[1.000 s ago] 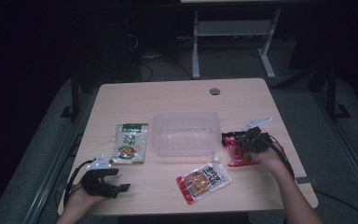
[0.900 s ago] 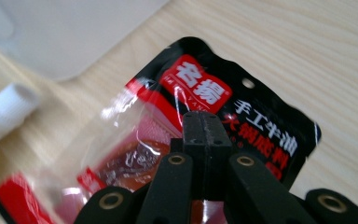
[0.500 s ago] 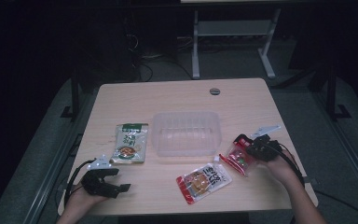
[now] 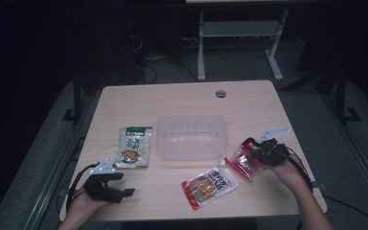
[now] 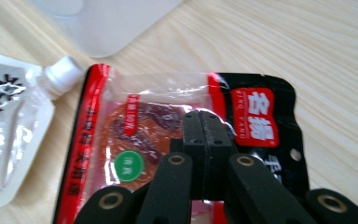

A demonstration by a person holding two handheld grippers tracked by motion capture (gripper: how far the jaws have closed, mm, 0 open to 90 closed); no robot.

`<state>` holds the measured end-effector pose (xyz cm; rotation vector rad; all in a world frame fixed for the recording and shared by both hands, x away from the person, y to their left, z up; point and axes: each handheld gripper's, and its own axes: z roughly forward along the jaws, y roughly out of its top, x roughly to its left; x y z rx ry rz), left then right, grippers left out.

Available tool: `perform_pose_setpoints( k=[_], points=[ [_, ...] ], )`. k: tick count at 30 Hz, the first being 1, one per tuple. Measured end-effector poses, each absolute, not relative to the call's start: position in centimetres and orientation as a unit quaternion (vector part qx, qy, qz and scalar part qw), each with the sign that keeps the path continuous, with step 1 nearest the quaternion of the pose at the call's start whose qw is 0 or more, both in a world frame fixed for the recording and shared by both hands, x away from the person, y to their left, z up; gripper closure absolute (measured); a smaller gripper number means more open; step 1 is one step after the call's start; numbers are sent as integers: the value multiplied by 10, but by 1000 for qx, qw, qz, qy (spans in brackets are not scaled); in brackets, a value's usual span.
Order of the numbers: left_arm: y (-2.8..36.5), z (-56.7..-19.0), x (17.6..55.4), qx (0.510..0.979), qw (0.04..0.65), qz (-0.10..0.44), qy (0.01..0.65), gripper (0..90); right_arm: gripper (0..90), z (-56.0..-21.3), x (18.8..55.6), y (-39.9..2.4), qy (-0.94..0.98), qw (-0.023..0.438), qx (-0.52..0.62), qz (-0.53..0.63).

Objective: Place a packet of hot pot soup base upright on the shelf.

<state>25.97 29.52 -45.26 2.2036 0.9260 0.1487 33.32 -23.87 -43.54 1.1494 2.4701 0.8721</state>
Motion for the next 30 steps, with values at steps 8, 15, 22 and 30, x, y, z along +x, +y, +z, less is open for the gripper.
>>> perform_pose_setpoints(
  k=[8, 15, 22, 30],
  points=[
    [291, -451, 257, 859, 365, 57, 354, 198, 897, -428, 319, -222, 871, 121, 350, 323],
    [277, -442, 254, 851, 391, 52, 346, 233, 897, -431, 328, -248, 854, 137, 387, 319],
    [249, -425, 258, 848, 422, 65, 315, 503, 728, -434, 338, -267, 833, 140, 424, 328],
    [187, -411, 269, 862, 430, 43, 264, 872, 579, -434, 345, -284, 813, 132, 453, 341]
  ],
)
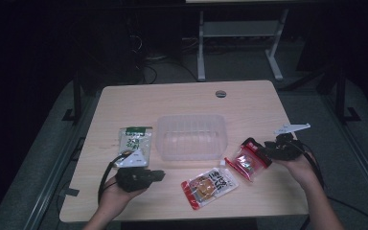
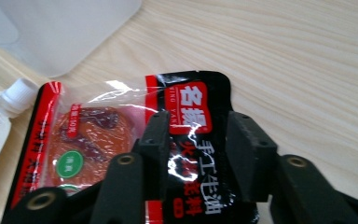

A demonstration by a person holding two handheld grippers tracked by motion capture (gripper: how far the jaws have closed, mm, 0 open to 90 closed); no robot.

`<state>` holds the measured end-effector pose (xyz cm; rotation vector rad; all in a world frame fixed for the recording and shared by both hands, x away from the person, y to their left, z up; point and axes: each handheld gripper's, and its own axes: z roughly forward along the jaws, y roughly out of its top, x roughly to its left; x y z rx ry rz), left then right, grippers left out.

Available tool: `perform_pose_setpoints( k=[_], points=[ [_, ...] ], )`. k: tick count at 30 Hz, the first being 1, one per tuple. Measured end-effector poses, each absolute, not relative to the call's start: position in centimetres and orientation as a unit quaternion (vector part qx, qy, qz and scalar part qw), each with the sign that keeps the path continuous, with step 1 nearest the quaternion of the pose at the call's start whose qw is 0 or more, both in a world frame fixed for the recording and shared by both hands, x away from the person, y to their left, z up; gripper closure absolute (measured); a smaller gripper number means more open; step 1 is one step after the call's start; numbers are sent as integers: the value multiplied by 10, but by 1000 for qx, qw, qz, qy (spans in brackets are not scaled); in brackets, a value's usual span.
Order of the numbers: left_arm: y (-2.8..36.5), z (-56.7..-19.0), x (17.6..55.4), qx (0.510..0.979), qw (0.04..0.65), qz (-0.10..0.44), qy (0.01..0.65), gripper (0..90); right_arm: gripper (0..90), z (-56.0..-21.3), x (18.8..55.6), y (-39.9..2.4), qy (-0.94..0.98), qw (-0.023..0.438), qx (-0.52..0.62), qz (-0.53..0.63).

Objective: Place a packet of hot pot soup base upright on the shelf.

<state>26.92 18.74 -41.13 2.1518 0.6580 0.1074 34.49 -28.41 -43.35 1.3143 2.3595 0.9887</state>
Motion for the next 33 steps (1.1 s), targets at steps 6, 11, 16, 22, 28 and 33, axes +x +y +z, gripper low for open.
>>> perform_pose_setpoints(
  k=[6, 11, 16, 22, 28, 33],
  points=[
    [136, -412, 279, 883, 416, 42, 215, 897, 479, -437, 349, -289, 809, 123, 461, 343],
    [97, -415, 290, 887, 419, 37, 192, 897, 452, -438, 352, -292, 807, 119, 463, 347],
    [59, -421, 296, 887, 426, 30, 178, 898, 443, -437, 353, -294, 806, 117, 463, 350],
    [26, -424, 300, 888, 427, 27, 168, 898, 432, -439, 354, -294, 806, 112, 464, 351],
    [-2, -430, 307, 886, 433, 28, 166, 898, 424, -440, 355, -292, 809, 110, 462, 347],
    [-22, -439, 310, 890, 423, 36, 166, 898, 419, -441, 356, -291, 811, 108, 462, 343]
  ],
)
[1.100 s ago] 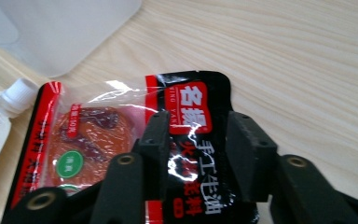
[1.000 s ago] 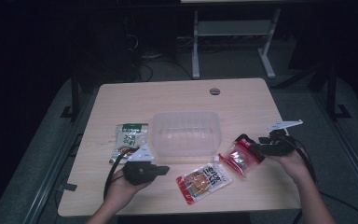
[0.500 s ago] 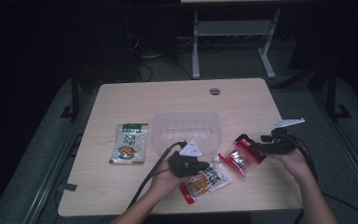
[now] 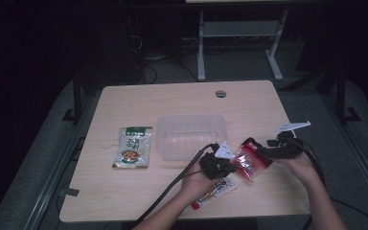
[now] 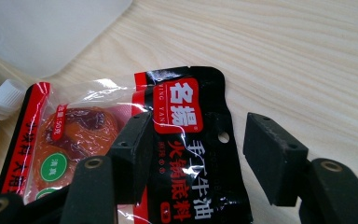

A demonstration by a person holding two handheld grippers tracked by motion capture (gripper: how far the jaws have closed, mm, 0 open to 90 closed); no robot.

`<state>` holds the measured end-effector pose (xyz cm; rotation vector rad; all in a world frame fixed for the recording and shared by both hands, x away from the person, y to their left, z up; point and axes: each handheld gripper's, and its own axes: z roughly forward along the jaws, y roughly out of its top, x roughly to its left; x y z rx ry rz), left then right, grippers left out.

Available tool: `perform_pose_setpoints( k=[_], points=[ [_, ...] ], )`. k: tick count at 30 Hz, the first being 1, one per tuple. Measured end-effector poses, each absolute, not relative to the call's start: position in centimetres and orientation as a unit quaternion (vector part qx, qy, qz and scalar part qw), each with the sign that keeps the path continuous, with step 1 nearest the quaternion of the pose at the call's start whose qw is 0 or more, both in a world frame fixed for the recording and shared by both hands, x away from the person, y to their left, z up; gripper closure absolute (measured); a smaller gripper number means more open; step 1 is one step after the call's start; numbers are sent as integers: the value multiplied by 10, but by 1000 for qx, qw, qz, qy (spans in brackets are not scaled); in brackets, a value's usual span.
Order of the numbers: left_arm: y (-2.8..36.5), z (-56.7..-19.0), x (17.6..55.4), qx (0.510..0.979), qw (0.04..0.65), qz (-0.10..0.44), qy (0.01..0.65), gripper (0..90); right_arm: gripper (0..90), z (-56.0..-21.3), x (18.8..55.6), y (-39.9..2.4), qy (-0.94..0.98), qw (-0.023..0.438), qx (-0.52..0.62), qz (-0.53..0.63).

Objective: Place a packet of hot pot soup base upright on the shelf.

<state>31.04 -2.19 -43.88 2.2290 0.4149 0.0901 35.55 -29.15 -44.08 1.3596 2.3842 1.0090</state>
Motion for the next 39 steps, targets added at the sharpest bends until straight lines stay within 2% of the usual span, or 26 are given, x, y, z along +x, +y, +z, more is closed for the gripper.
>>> perform_pose_setpoints(
  k=[14, 20, 26, 39],
  points=[
    [-39, -452, 323, 889, 416, 46, 184, 898, 421, -442, 355, -290, 814, 106, 457, 342],
    [-44, -460, 320, 901, 392, 44, 180, 898, 420, -441, 356, -292, 811, 106, 461, 344],
    [-45, -463, 321, 908, 376, 37, 180, 899, 399, -439, 357, -297, 806, 109, 463, 352],
    [-46, -467, 322, 909, 367, 28, 197, 900, 338, -439, 360, -302, 800, 82, 457, 380]
  ],
)
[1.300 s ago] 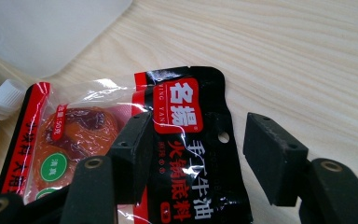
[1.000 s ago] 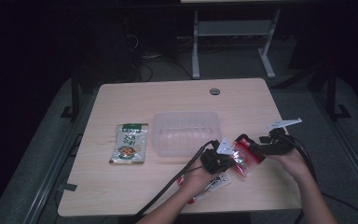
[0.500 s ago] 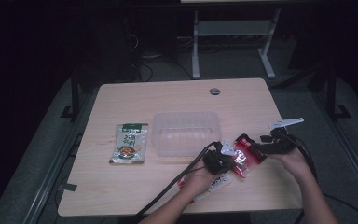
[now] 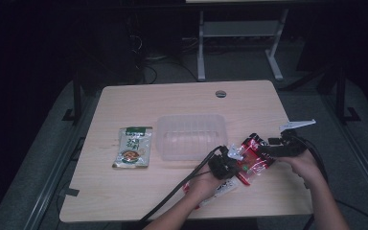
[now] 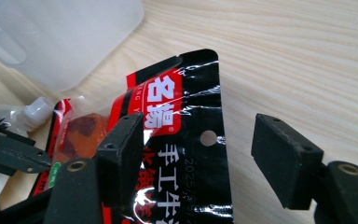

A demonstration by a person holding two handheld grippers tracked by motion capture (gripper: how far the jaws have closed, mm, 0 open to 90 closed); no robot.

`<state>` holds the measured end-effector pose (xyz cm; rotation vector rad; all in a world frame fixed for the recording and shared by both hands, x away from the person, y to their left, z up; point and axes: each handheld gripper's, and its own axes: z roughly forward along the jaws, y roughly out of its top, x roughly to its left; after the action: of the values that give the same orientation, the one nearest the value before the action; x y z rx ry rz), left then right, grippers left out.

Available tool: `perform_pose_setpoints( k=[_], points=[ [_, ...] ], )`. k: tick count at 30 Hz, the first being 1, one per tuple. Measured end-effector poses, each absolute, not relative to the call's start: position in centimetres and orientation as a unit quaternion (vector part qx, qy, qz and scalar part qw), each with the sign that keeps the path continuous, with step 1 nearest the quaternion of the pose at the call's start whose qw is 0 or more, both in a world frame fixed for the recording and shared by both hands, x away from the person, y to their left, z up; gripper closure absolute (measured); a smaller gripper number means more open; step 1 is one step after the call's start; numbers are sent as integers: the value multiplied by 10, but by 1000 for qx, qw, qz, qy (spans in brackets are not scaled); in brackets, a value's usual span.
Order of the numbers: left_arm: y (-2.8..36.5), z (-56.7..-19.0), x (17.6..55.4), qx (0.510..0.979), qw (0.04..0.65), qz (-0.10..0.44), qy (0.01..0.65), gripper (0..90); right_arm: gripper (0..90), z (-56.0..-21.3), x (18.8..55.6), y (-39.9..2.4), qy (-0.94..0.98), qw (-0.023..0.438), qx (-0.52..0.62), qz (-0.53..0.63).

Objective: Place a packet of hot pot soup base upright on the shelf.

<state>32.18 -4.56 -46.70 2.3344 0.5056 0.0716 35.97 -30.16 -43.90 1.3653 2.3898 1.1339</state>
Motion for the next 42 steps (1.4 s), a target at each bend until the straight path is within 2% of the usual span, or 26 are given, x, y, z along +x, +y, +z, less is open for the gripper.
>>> perform_pose_setpoints(
  k=[13, 17, 21, 25, 30, 42],
  points=[
    [-45, -467, 324, 909, 367, 21, 198, 900, 320, -449, 366, -300, 802, 16, 458, 383],
    [-44, -467, 325, 910, 364, 19, 196, 900, 359, -450, 366, -297, 810, 3, 447, 380],
    [-44, -467, 324, 909, 367, 19, 199, 900, 493, -445, 364, -303, 802, 9, 447, 396],
    [-45, -467, 324, 908, 367, 19, 200, 900, 664, -439, 361, -308, 797, 18, 444, 409],
    [-44, -467, 325, 910, 364, 20, 198, 900, 803, -433, 358, -311, 798, 26, 429, 423],
    [-44, -467, 325, 908, 368, 17, 202, 900, 899, -428, 355, -302, 818, 41, 404, 407]
  ],
)
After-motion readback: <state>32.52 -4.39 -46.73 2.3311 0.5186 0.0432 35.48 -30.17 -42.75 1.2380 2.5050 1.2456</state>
